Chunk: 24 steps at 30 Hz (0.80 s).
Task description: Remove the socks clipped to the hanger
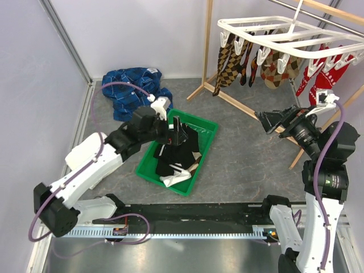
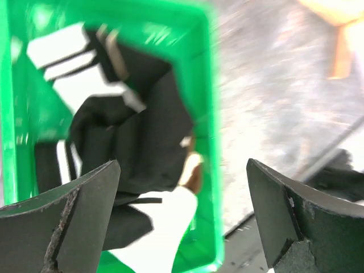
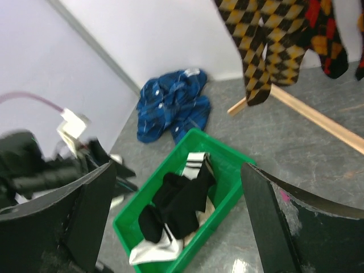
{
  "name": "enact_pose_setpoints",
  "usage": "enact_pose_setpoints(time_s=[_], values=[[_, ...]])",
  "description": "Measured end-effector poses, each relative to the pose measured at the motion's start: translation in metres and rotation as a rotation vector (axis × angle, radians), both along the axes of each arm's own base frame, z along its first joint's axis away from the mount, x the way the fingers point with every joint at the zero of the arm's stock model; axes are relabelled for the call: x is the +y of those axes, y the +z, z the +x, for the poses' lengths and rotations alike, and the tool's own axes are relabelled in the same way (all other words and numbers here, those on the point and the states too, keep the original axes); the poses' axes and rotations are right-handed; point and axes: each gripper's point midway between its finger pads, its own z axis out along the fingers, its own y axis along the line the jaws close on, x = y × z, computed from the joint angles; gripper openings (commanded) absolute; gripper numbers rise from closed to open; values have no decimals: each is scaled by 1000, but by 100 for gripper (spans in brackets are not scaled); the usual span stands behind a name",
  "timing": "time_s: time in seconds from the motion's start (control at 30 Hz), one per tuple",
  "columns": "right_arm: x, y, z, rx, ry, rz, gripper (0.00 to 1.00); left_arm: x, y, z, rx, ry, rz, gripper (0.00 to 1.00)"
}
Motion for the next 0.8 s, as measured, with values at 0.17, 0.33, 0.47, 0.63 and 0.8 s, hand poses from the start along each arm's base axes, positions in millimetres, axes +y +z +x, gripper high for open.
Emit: enact_pose_setpoints(time_s=[0.17, 0.33, 0.47, 0.63, 0.8], values=[[21, -28, -13, 51, 97, -9, 98, -1, 79, -28, -171, -130, -139, 99], [29, -52, -21, 124, 115, 28, 98, 14, 140, -68, -335, -210, -268, 99], [27, -53, -32, 121, 85, 27, 98, 28, 172, -94, -442, -241, -346, 99], [20, -51, -33, 138, 32, 37, 98, 40, 191, -115, -543, -264, -415, 99], [22, -54, -30, 159, 39, 39, 98, 40, 193, -118, -560, -273, -429, 99]])
